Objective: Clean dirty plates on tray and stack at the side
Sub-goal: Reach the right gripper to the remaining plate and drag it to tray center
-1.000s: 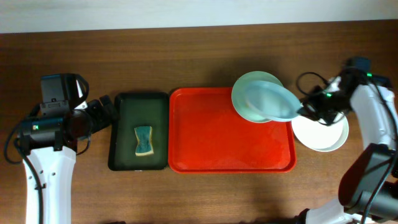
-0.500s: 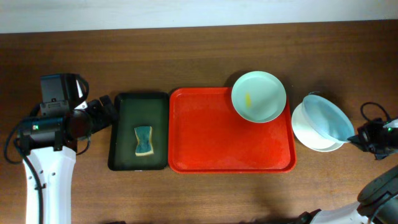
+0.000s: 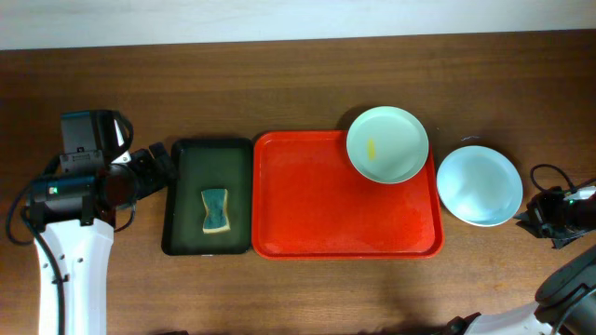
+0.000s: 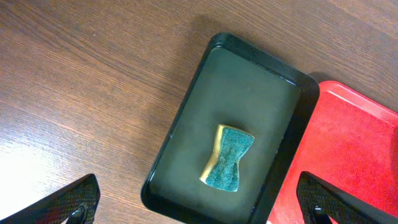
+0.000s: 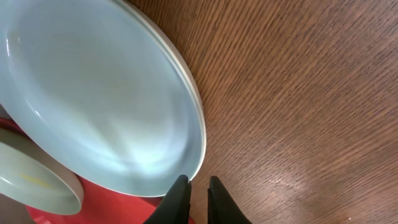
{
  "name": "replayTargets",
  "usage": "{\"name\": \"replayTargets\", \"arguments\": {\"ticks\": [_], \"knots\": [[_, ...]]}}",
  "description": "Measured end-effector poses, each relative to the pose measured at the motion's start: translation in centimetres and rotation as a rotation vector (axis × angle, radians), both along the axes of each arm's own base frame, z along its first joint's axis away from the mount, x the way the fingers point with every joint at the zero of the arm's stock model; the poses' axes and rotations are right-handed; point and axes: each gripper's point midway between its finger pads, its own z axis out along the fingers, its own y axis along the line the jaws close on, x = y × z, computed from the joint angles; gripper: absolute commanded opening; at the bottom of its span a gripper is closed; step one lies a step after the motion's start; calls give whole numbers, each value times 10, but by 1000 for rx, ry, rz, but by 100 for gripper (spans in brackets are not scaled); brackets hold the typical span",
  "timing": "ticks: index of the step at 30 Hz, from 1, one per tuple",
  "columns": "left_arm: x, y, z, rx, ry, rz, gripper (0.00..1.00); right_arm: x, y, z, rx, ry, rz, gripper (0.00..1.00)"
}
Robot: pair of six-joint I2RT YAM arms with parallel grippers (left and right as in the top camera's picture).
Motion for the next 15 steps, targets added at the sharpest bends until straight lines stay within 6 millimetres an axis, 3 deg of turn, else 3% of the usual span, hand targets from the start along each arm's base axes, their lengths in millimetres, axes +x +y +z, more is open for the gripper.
{"name": "replayTargets", "arguments": {"ticks": [2,5,9,11,12,15], "knots": [[0,0,0,0,0,0,99,1,3,0,-6,6,16,30],[0,0,0,0,0,0,99,17,23,-1,-32,-7,158,48],[0,0,0,0,0,0,99,48,84,7,-101,13,487,57],[0,0,0,0,1,0,99,58,103,29,-169,68,619,58],[0,0,0,0,1,0,99,78,114,52,-237,58,696,58],[0,0,0,0,1,0,99,113,136,96,-303,49,814,60]]}}
